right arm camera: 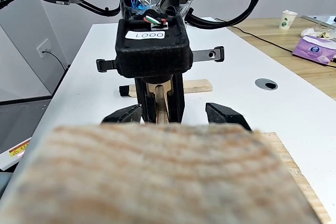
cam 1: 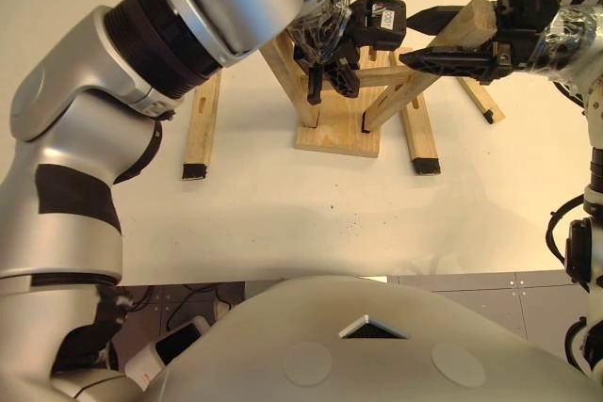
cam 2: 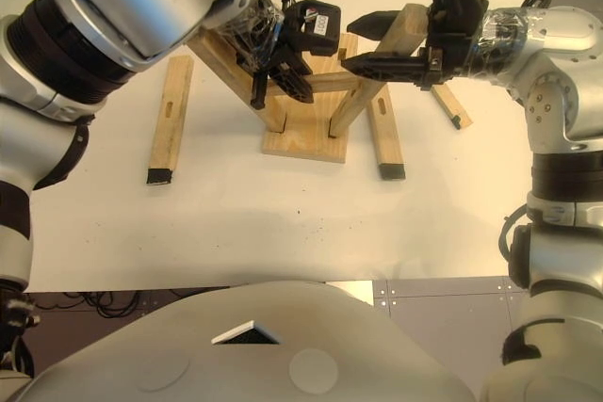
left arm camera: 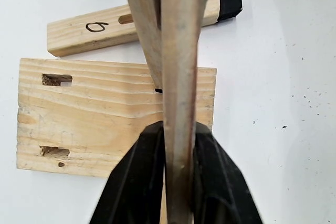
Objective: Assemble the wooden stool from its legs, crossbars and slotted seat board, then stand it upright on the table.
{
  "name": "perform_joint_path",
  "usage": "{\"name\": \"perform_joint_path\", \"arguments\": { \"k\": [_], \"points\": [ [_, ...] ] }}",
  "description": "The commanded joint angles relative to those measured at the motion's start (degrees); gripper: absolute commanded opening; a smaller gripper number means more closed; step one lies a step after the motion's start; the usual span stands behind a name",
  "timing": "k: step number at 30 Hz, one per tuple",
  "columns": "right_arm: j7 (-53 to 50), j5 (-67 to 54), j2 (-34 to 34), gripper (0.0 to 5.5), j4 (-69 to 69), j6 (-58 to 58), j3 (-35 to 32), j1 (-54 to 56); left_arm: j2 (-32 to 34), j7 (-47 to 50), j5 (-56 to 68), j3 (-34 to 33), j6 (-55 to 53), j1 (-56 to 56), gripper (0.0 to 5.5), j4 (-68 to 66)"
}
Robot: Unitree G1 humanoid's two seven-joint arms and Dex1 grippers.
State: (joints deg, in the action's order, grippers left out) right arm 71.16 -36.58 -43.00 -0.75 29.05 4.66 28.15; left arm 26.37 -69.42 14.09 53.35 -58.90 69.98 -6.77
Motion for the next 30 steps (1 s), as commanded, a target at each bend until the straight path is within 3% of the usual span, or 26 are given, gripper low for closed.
{"name": "perform_joint_path", "arguments": {
  "k": [1,6,17,30],
  "points": [
    [0.03,-2.00,1.63,2.02,-7.61,8.34,-0.78,-1.37,1.99,3.29,-5.60,12.71,-3.95,-21.70,0.49,-15.33],
    [0.16,-2.07,1.54,2.02,-9.22,7.77,-1.51,-1.05,4.36,2.37,-7.78,14.89,-2.29,-23.33,0.49,-15.79],
    [3.90,-1.89,-0.02,2.02,-7.01,7.18,-0.79,-3.47,1.59,3.37,-9.82,13.10,-0.77,-24.54,0.49,-22.49],
    [4.65,-3.59,0.16,2.02,-3.93,7.00,-1.46,-3.95,1.57,4.09,-14.43,16.85,2.80,-27.22,0.49,-25.31]
  ]
}}
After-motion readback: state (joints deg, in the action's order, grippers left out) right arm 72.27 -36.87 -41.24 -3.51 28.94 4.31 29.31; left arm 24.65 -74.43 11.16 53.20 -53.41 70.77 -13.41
